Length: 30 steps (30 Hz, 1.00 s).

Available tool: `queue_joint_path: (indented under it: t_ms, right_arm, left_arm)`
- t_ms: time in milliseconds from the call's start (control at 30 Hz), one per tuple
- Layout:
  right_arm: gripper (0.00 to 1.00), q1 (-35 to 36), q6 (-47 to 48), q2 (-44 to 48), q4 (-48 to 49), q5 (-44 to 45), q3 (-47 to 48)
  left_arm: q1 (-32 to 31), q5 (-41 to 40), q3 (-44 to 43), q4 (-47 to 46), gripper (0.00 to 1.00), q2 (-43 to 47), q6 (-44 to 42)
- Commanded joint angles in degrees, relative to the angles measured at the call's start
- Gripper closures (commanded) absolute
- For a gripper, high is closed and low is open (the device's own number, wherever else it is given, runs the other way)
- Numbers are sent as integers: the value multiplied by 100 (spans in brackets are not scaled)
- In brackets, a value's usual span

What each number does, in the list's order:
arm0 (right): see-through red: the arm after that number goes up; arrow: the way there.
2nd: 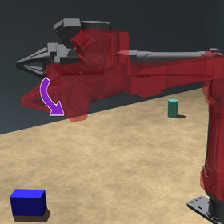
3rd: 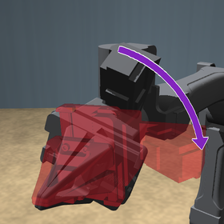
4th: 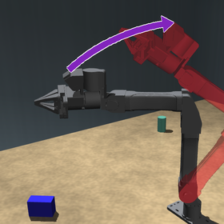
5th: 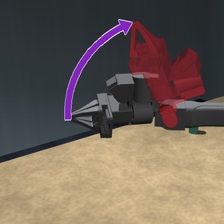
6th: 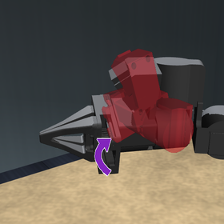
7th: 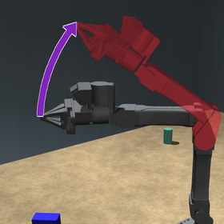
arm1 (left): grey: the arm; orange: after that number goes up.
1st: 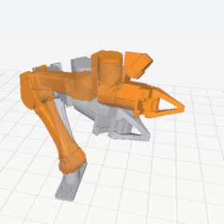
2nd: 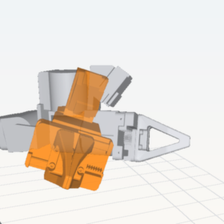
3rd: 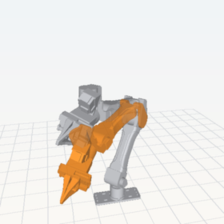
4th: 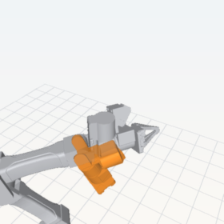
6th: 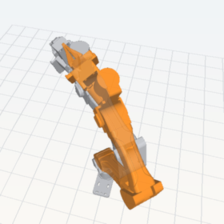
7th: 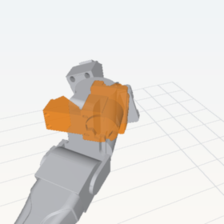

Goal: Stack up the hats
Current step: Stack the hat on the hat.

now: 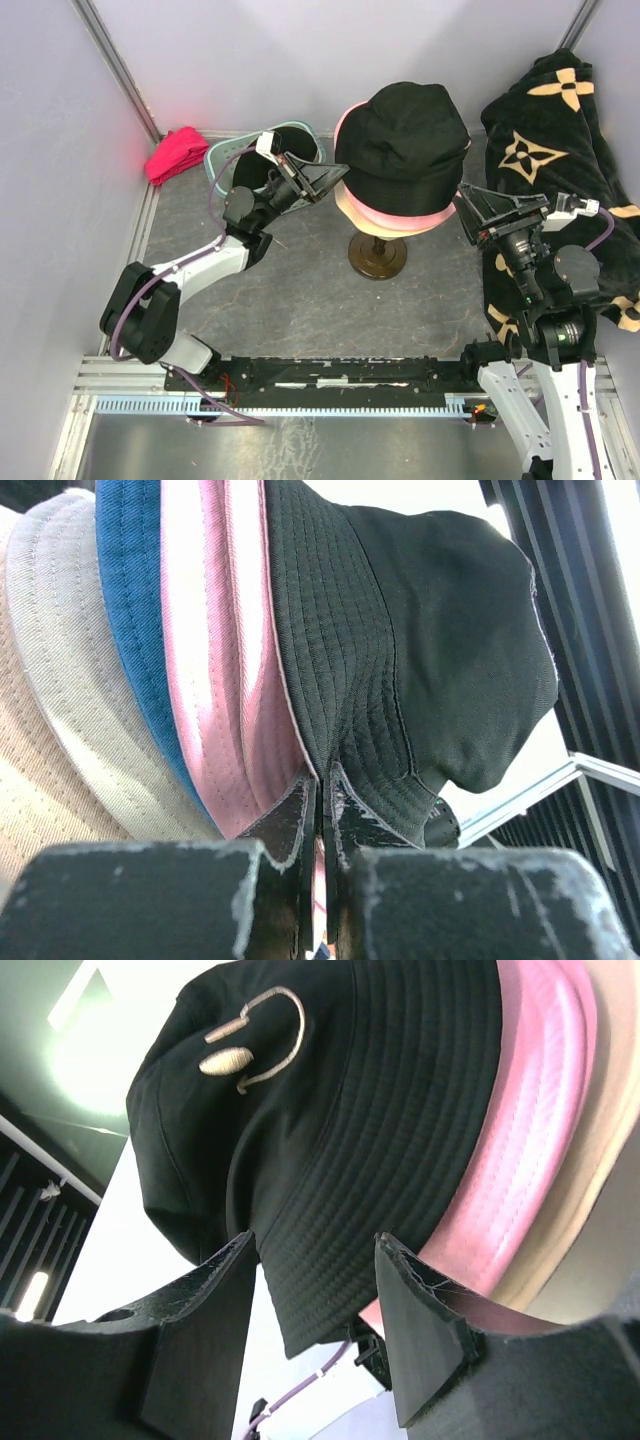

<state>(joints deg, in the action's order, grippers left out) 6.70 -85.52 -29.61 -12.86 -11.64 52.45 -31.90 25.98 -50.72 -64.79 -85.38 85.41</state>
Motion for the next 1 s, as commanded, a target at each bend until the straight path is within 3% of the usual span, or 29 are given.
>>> queue_joint_path:
  t_ms: [0, 467, 967]
  right_arm:
    - [41, -11, -209, 183, -251, -353, 227]
    - [36, -11, -471, 477, -498, -548, 170]
    - [36, -15, -794, 152, 179, -654, -52]
  left_arm:
    - [-241, -382, 218, 969, 97, 233, -912]
    - [-585, -958, 408, 1259, 97, 569, -1285]
    - [-945, -1221, 370, 1029, 97, 380, -1383]
